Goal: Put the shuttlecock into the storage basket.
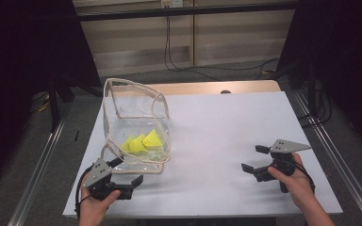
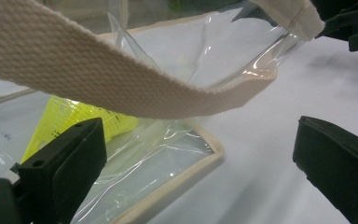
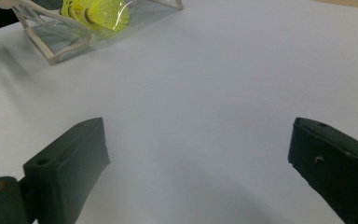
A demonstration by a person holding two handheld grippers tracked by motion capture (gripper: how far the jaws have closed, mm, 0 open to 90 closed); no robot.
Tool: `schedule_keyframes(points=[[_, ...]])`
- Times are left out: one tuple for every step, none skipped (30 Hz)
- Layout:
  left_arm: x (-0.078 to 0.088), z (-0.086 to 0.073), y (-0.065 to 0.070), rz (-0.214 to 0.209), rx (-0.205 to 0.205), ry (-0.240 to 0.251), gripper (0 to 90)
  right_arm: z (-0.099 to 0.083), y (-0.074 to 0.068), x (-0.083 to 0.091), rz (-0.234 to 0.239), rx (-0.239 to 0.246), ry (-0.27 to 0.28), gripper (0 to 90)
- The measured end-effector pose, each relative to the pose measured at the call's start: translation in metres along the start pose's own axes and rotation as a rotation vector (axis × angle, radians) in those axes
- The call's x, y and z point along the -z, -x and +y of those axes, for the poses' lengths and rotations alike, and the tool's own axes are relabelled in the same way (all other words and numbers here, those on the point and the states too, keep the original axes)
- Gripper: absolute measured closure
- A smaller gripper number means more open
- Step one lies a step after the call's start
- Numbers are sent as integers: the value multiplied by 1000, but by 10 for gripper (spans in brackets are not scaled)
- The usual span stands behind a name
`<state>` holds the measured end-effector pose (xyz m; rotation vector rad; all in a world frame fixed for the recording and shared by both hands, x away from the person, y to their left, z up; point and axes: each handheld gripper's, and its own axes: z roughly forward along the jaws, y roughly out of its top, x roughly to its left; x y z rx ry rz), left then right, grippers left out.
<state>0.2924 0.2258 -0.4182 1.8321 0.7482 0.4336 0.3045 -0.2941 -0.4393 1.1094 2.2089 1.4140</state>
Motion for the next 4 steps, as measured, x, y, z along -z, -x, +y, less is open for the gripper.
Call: schedule_keyframes(points=[[0,0,0,-1,-1,-1,28,0,0,0,-3,2,1,41],[0,0,1,-2,4,-2,28,-1,0,0,-3,2,3,41],[-1,0,1,-2,8,-1,28,-1,0,0,-2,0,2,41],[-1,0,1,-2,8,-1,28,-1,0,0,-2,0,2,41]])
